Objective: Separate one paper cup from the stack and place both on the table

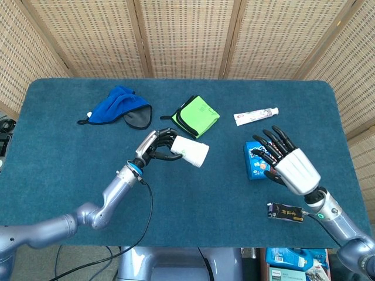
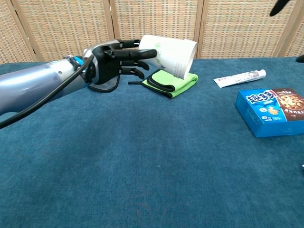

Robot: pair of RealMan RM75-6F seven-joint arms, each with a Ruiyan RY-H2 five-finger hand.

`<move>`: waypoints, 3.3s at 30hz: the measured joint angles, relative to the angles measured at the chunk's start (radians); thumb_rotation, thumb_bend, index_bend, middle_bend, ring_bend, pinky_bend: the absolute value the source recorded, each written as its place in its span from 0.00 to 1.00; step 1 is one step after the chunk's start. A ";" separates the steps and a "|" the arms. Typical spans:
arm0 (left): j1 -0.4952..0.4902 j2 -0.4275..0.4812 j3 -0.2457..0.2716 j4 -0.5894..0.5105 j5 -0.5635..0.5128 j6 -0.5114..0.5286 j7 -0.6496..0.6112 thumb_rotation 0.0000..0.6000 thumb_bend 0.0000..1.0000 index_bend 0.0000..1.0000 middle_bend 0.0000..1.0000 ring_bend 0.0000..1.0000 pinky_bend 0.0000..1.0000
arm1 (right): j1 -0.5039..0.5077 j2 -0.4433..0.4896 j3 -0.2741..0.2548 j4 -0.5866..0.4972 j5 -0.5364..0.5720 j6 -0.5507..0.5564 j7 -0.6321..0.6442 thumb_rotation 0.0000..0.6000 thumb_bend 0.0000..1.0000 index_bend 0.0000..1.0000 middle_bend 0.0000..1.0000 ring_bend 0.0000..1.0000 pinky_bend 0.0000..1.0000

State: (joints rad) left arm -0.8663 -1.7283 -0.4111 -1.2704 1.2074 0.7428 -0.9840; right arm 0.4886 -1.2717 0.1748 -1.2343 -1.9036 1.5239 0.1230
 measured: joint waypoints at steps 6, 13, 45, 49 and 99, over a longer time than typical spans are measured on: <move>-0.042 -0.031 -0.027 -0.005 -0.024 -0.033 0.019 1.00 0.13 0.53 0.53 0.51 0.54 | 0.075 -0.056 0.007 0.048 -0.033 0.012 0.031 1.00 0.26 0.44 0.25 0.16 0.06; -0.046 -0.039 -0.040 -0.015 -0.051 -0.048 0.022 1.00 0.13 0.52 0.53 0.51 0.54 | 0.160 -0.145 -0.001 0.154 -0.062 0.036 0.058 1.00 0.28 0.45 0.26 0.16 0.07; -0.051 -0.094 -0.059 0.018 -0.046 -0.086 -0.035 1.00 0.13 0.53 0.53 0.51 0.54 | 0.259 -0.237 -0.051 0.250 -0.023 0.052 0.027 1.00 0.40 0.49 0.30 0.16 0.09; -0.049 -0.091 -0.061 0.014 -0.044 -0.087 -0.035 1.00 0.13 0.52 0.53 0.51 0.54 | 0.260 -0.242 -0.060 0.256 -0.014 0.060 0.031 1.00 0.40 0.53 0.30 0.16 0.10; -0.046 -0.096 -0.069 0.019 -0.043 -0.109 -0.039 1.00 0.13 0.52 0.53 0.51 0.54 | 0.296 -0.301 -0.101 0.324 0.021 0.120 0.053 1.00 0.58 0.67 0.36 0.17 0.15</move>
State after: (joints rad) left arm -0.9126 -1.8247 -0.4803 -1.2514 1.1649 0.6336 -1.0229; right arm 0.7846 -1.5731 0.0735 -0.9100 -1.8827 1.6443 0.1759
